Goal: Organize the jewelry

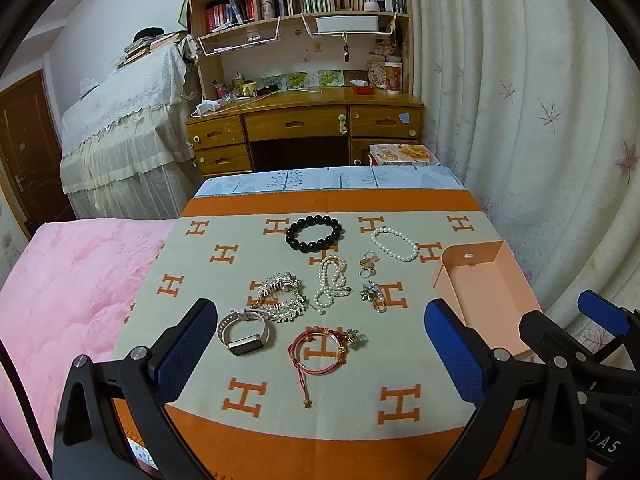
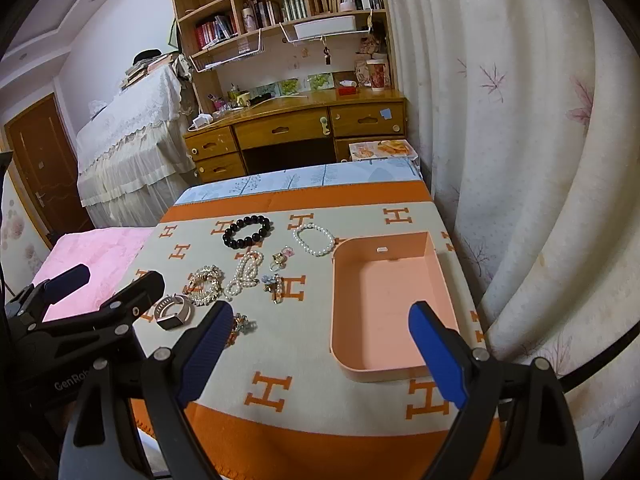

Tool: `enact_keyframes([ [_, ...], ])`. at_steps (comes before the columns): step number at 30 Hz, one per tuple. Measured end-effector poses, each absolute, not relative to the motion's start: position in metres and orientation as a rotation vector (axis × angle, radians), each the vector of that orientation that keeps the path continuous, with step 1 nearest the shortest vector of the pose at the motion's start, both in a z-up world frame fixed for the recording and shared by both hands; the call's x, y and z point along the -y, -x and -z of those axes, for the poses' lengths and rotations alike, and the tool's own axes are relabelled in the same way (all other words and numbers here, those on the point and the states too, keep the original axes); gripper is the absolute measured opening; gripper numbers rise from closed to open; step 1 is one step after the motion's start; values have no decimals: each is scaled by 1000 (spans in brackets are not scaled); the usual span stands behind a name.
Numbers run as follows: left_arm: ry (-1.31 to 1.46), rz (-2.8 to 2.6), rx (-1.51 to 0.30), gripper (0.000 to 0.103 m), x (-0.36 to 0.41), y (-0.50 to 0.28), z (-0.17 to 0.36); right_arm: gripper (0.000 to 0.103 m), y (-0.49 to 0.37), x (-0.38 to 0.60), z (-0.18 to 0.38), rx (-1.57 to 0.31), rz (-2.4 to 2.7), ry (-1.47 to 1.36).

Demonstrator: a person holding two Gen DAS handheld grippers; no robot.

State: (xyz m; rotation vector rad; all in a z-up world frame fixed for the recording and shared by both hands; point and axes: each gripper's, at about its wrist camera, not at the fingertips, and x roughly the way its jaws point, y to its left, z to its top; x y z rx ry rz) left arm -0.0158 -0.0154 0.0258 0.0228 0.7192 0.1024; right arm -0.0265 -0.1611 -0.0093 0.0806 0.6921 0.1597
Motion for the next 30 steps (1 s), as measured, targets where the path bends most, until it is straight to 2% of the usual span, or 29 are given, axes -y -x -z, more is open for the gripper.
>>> enact_keyframes([
  [30,-32,-121,-753,102,-2,-3,-8,90,6,141,25,-736,-176,-62],
])
